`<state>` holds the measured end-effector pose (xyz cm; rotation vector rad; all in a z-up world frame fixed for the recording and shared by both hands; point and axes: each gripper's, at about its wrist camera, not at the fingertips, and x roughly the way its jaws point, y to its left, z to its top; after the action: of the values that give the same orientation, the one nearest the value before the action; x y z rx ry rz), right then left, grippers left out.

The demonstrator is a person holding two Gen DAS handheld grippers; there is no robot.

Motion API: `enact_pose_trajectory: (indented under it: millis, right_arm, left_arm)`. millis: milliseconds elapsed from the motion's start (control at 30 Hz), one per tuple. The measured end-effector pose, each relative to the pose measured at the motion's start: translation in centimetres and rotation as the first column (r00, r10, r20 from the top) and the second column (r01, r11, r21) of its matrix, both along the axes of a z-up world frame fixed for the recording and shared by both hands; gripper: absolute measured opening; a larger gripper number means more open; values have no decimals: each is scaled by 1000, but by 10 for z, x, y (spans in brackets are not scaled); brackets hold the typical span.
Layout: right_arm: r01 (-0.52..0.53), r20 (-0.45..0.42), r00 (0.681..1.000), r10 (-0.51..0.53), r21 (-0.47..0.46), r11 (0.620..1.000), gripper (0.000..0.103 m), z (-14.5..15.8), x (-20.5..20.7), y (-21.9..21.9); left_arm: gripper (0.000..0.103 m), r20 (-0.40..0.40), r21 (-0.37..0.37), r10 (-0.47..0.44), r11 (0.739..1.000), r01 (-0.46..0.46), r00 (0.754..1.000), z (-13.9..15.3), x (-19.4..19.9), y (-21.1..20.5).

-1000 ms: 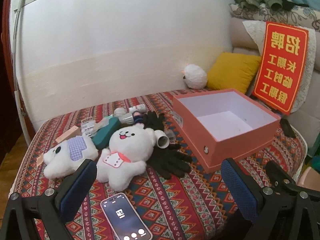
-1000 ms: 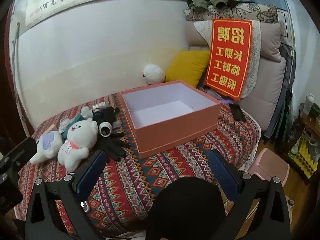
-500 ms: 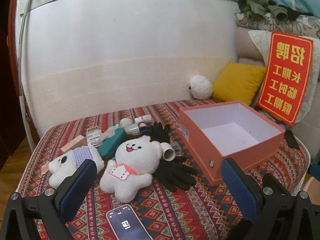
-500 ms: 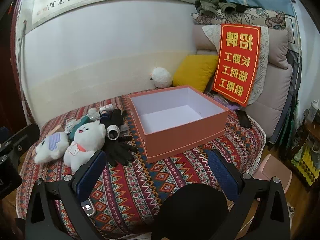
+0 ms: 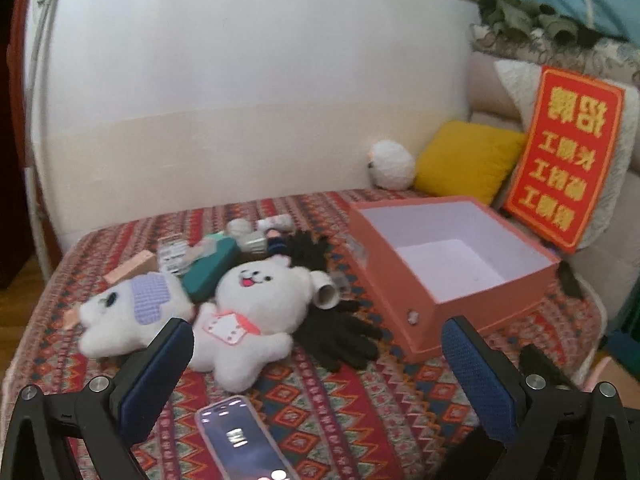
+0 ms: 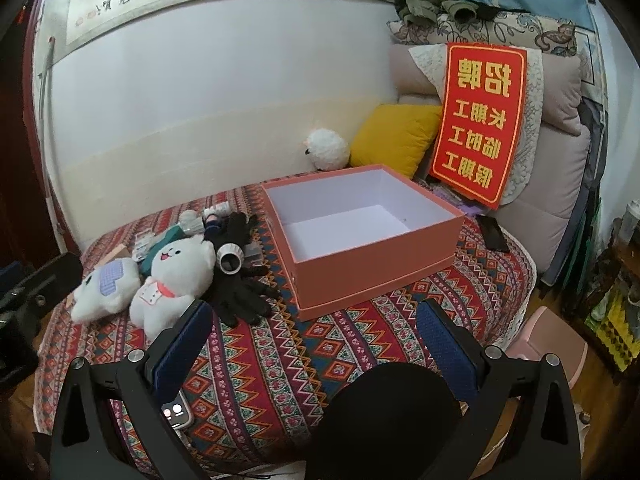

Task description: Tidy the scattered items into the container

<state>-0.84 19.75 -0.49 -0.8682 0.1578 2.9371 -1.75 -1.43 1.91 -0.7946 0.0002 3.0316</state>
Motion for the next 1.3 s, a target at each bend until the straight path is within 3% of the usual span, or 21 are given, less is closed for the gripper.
enact_pose_trajectory:
  millis: [433, 1300]
  right_arm:
    - [-20, -13, 1000, 19, -3, 1000, 103, -4, 8, 0]
    - [-39, 20, 999, 39, -43, 998, 103, -6, 2, -6]
  left_arm:
    - [102, -50, -58, 33, 998, -36, 998, -7, 11, 0]
    - [102, -23, 38, -6, 999, 7, 1000, -13, 5, -20]
